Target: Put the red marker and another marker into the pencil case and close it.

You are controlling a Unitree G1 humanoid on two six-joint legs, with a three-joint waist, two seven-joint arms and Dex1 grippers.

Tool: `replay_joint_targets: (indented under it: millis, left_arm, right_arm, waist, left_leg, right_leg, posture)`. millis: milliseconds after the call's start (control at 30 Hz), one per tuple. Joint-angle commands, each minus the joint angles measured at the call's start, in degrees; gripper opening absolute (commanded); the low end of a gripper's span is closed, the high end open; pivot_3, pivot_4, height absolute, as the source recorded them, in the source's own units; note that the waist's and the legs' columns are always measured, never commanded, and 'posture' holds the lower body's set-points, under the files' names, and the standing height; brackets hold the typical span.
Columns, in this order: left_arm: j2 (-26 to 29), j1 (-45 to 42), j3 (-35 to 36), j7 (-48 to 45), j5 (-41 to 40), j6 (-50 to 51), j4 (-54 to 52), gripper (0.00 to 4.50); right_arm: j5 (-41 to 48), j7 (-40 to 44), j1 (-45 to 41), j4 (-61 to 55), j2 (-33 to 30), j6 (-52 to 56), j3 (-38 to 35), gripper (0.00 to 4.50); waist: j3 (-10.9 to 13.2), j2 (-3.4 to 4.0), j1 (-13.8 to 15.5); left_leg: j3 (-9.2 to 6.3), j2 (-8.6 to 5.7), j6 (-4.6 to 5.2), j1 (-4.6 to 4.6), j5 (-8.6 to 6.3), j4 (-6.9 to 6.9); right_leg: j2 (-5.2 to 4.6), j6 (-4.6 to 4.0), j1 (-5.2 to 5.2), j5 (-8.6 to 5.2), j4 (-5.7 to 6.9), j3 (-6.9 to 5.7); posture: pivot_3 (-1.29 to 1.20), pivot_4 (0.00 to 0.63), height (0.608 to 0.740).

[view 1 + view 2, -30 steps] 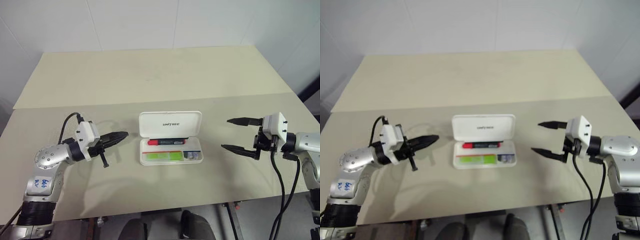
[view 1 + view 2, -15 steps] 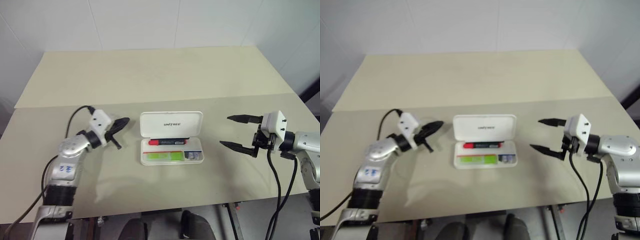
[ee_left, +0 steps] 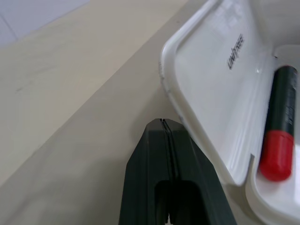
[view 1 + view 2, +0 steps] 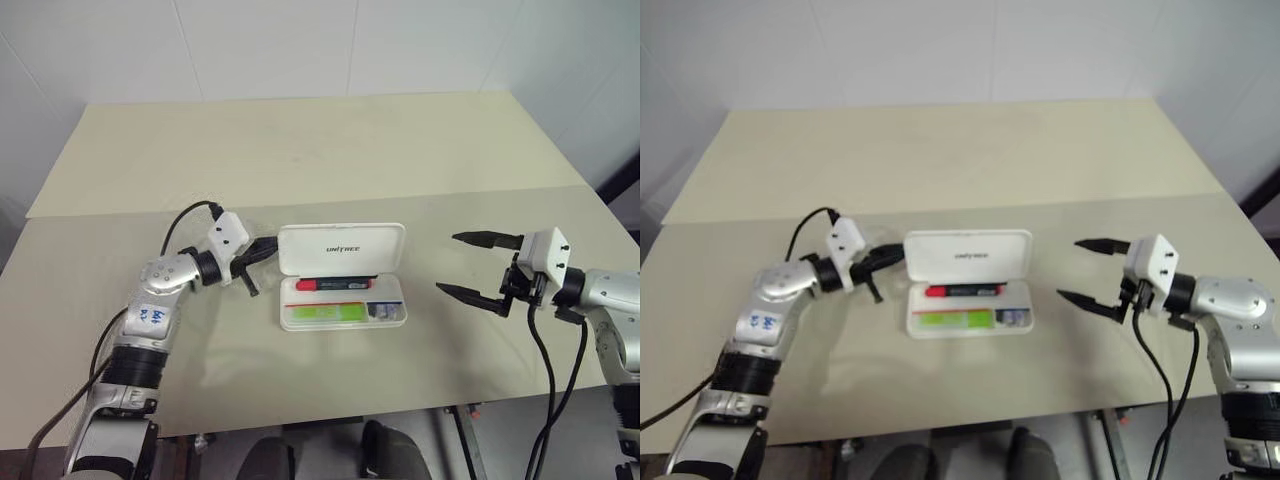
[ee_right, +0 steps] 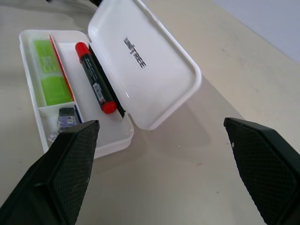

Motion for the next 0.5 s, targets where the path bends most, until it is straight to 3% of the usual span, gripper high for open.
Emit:
replay_joint_targets:
  millis: [33, 267, 500]
  left_arm:
    - [1.7, -4.9, -0.1, -3.3, -0.9, -0.3, -3.4, 0.03]
    - [2.0, -9.6, -5.0, -11.9, 0.2, -2.5, -3.1, 0.03]
    - [1.7, -7.4, -10.5, -20.3, -1.1, -2.1, -6.6, 0.03]
  right_arm:
    - [0.1, -1.1, 0.2, 0.6, 0.5, -2.6, -2.0, 4.50]
    - [0.1, -2.0, 1.0, 1.2, 0.5, -4.1, -2.3, 4.50]
    - [0.5, -2.9, 4.1, 0.0, 0.0, -4.3, -4.1, 4.50]
  waist:
    - [0.0, -0.03, 0.1]
    - [0.0, -0.02, -0.2]
    - [0.0, -0.03, -0.1]
  left_leg:
    - [-0.02, 0.00, 0.00, -0.01, 0.00, 0.01]
    - [0.04, 0.00, 0.00, 0.01, 0.00, -0.02]
    - [0.07, 0.00, 0.03, -0.05, -0.01, -0.01]
  right_leg:
    - [0.00, 0.00, 0.00, 0.00, 0.00, -0.02]
    - [0.00, 0.00, 0.00, 0.00, 0.00, -0.03]
    - [0.00, 0.00, -0.02, 0.00, -0.02, -0.05]
  posture:
    - [0.00, 0.150, 0.740]
    - [0.00, 0.150, 0.740]
    - [0.00, 0.150, 0.740]
